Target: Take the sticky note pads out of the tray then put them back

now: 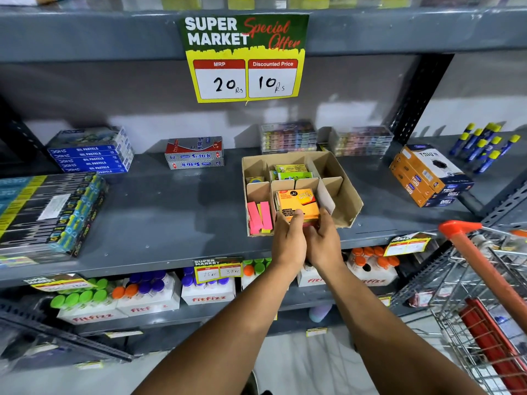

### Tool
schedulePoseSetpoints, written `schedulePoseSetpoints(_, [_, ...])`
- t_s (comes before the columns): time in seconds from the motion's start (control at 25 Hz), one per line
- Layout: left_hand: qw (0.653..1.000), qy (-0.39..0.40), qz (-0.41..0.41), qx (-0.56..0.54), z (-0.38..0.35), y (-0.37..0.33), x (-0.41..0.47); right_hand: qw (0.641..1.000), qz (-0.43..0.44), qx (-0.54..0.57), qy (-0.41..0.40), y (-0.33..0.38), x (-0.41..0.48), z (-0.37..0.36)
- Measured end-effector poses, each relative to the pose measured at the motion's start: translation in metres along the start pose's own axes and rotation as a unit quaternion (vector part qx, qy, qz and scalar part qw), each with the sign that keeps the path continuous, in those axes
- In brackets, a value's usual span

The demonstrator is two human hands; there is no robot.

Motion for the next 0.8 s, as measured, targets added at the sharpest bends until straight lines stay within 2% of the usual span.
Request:
schedulePoseSetpoints(0.12, [1.0, 0.023, -0.012, 0.008, -0.004, 0.003, -0.007, 0.999, 0.038, -0.02, -0.013, 0.007, -0.011, 0.003])
schedulePoseSetpoints(0.24, [0.997, 0.031, -0.057, 0.027, -0.001, 0.003, -0.019, 0.983, 0.08, -0.166, 0.003, 0.016, -0.025, -0.001])
schedulePoseSetpoints(0.32, [0.996, 0.049, -0.071, 0.019, 0.0, 0.004, -0.02, 0.942, 0.128, -0.31, -0.005, 0.024, -0.028, -0.004])
schedulePoseSetpoints(0.4, [0.996, 0.06, -0.056, 0.02, 0.0, 0.008, -0.017, 0.902, 0.175, -0.395, 0.012, 0.027, -0.03, -0.014])
schedulePoseSetpoints(0.56, [0.998, 0.05, -0.033, 0.026, 0.007, 0.01, -0.013, 0.898, 0.161, -0.405, 0.055, 0.013, -0.029, -0.023])
schedulePoseSetpoints(0.8, [0.997, 0.05, -0.056, -0.03, 0.024, 0.003, -0.012, 0.909, 0.15, -0.385, 0.05, 0.017, -0.029, -0.011])
Point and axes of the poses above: each hand's wrist, its own x-axis towards the middle knuckle, its own z-axis out of the back of the hand, y = z × x, the point moved 10 cm from there along x, towards the middle knuckle, and after that the axes turned 11 degrees about -x, right-handed, at the moved point
